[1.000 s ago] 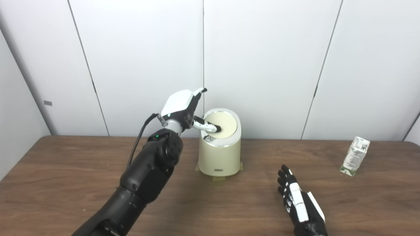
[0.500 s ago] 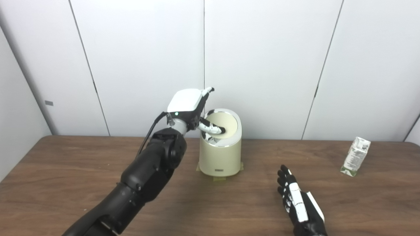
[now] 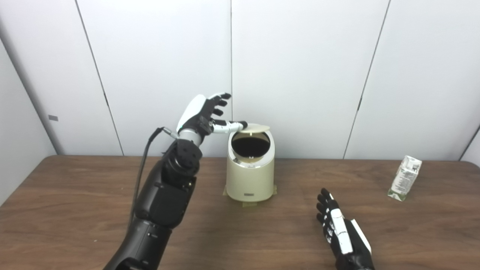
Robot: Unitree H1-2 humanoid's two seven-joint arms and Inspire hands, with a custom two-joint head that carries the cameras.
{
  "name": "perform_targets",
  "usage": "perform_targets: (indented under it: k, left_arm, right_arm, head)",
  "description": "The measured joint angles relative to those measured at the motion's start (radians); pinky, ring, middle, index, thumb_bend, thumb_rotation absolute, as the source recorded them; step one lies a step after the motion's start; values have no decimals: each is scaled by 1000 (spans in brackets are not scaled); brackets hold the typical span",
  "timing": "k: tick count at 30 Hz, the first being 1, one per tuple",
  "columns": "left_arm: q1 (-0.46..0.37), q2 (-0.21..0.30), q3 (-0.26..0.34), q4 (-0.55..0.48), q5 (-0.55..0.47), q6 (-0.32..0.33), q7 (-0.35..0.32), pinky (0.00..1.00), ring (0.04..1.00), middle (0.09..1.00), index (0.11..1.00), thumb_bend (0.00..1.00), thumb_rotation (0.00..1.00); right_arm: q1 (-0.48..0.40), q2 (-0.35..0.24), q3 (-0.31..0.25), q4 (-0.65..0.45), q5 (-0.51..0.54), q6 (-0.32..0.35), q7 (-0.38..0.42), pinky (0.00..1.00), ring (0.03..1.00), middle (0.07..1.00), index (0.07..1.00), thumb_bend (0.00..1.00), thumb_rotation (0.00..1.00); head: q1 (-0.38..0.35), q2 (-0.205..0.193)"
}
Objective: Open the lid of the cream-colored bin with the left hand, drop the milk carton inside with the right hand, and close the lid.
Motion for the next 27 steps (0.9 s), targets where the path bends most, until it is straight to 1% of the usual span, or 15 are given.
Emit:
perform_targets:
  k: [2, 5, 6, 8, 9, 11, 12, 15, 17, 19, 20, 23, 24, 26, 27]
  left_arm:
    - [9, -29, 77, -41, -37, 7, -2, 777, 822, 849, 849, 385, 83]
    - [40, -62, 130, -102, -69, 8, -1, 770, 809, 841, 825, 309, 189]
    - [58, -68, 132, -123, -76, 9, -3, 772, 820, 844, 833, 292, 251]
    - [112, -69, 123, -168, -85, 9, -18, 778, 833, 853, 841, 278, 313]
    - [145, -69, 115, -188, -93, 9, -31, 787, 846, 864, 850, 288, 393]
    - [208, -60, 104, -224, -120, 9, -56, 791, 853, 873, 861, 307, 472]
    - [240, -54, 98, -240, -127, 9, -60, 774, 849, 873, 874, 336, 524]
    - [312, -24, 76, -305, -138, 10, -69, 764, 841, 870, 894, 367, 583]
    - [347, -6, 71, -359, -149, 10, -75, 784, 848, 877, 911, 361, 631]
    - [385, 0, 75, -413, -173, 9, -75, 825, 868, 892, 920, 343, 684]
    - [405, -1, 79, -435, -191, 9, -73, 848, 882, 901, 926, 339, 718]
    - [477, -19, 101, -468, -261, 8, -68, 892, 912, 922, 945, 321, 750]
    - [496, -28, 108, -471, -278, 9, -67, 900, 923, 933, 954, 315, 790]
    - [543, -47, 120, -478, -318, 9, -55, 910, 939, 951, 969, 306, 846]
    - [564, -52, 121, -487, -335, 9, -51, 914, 947, 960, 976, 304, 894]
  right_arm:
    - [0, -3, 1, -3, 0, 3, 2, 1000, 996, 993, 1000, 641, 984]
    - [1, -8, 0, -11, -7, 14, 1, 983, 976, 983, 993, 649, 973]
    - [2, -7, 0, -15, -11, 17, -3, 960, 959, 969, 976, 640, 938]
    - [3, -2, -4, -23, -16, 20, -12, 960, 956, 967, 971, 635, 919]
    - [5, 1, -8, -30, -16, 20, -14, 963, 956, 968, 970, 629, 910]
    - [6, 5, -14, -36, -15, 19, -17, 968, 960, 971, 969, 612, 893]
    - [7, 7, -18, -37, -13, 18, -19, 954, 952, 967, 964, 599, 859]
    - [9, 19, -42, -36, -4, -7, -34, 925, 934, 953, 947, 577, 765]
    - [9, 26, -56, -36, -5, -30, -50, 894, 916, 935, 934, 574, 684]
    - [8, 31, -69, -36, -9, -54, -66, 881, 914, 935, 933, 585, 576]
    - [6, 30, -74, -36, -9, -56, -67, 872, 913, 937, 930, 625, 526]
    - [-9, 16, -86, -34, -7, -56, -68, 852, 913, 940, 922, 722, 458]
    - [-11, 9, -89, -34, -6, -56, -67, 847, 914, 936, 914, 746, 431]
    - [-14, -8, -100, -34, -10, -56, -69, 836, 909, 924, 899, 763, 395]
    - [-14, -17, -104, -34, -17, -56, -74, 849, 915, 926, 899, 745, 360]
  head:
    - [0, 2]
    - [2, 5]
    - [2, 5]
    - [-2, 11]
    - [-2, 11]
    - [-5, 15]
    - [-5, 18]
    - [-5, 21]
    - [-8, 23]
    - [-18, 31]
    - [-18, 31]
    - [-38, 37]
    - [-38, 37]
    - [-38, 37]
    - [-69, 46]
